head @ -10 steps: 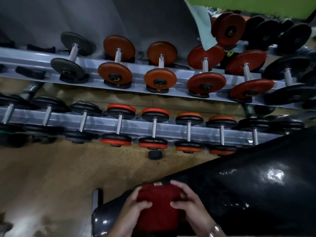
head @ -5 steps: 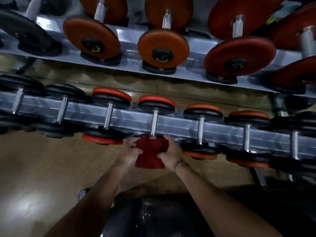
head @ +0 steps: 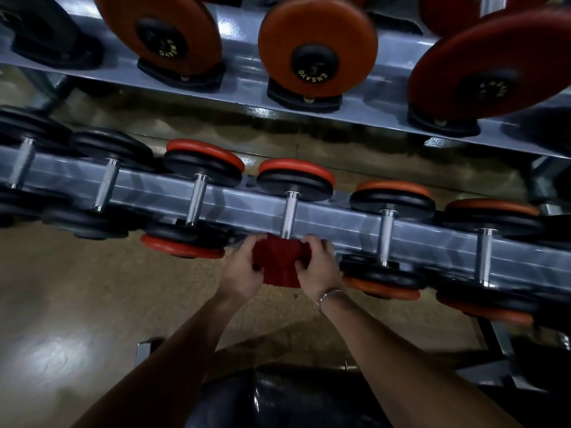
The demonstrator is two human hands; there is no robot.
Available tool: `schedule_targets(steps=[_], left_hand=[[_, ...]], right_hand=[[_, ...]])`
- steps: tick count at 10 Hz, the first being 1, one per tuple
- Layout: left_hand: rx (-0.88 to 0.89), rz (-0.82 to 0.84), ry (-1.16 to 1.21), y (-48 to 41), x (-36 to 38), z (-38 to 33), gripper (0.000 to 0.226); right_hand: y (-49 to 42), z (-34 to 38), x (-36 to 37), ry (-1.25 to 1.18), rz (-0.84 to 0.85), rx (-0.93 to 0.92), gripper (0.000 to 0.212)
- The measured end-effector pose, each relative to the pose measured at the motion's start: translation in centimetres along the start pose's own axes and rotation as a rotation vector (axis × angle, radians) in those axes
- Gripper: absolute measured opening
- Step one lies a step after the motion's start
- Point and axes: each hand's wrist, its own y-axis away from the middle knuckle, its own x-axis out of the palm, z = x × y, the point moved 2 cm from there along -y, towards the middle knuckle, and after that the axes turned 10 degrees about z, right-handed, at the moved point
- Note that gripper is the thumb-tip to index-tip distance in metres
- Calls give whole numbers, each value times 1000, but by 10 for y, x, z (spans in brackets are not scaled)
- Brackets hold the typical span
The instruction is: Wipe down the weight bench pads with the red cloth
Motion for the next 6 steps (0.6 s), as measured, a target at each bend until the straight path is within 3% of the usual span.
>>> schedule_targets(steps=[1,2,3,5,6], left_hand=[[-5,54,-275,3,3,-2,72],[-38,92,-377,11,1,-3,77],[-11,96,-365,31,-8,-10,75],[51,218,-436,92,-49,-46,60],[117,182,-526,115,-81,-70,62]], right_hand=[[2,-6,5,127,36,-8,39],[8,-6,4,172,106,46,52],[24,1,-2,214,154,43,62],[76,31,-23,307,268,13,58],[106,66,-44,392,232,-40,66]])
